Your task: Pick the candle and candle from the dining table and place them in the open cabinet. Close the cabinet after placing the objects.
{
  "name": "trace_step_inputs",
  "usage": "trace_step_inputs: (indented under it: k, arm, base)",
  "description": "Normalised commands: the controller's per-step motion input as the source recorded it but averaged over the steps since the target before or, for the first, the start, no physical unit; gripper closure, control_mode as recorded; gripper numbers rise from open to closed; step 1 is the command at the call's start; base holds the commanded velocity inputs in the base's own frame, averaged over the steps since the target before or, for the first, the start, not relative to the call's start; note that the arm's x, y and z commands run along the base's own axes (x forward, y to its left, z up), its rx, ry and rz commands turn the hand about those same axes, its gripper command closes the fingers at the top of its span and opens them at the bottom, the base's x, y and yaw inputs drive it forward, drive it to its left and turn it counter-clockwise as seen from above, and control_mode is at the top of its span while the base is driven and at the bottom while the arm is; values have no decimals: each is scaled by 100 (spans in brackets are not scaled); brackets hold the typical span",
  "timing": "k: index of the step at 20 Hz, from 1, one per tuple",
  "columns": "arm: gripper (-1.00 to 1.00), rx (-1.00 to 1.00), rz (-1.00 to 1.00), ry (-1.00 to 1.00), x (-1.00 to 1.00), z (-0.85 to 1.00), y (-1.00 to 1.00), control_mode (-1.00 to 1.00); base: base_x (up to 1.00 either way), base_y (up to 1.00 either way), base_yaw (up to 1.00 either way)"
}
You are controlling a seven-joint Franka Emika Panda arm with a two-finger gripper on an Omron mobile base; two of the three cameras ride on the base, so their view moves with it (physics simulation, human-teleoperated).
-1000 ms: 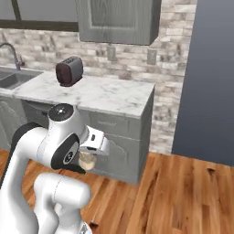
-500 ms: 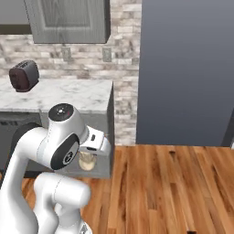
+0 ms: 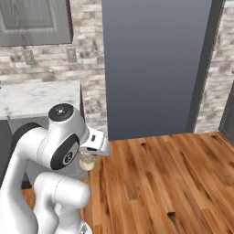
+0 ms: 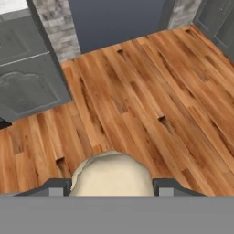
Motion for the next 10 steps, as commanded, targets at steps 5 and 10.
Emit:
trace_step_inputs:
  k: [5,10]
  arm:
    - [100,0,0,0,0,0,0,100]
    - [100,0,0,0,0,0,0,100]
  base:
    - [22,27,-17]
    - [41,16,-10]
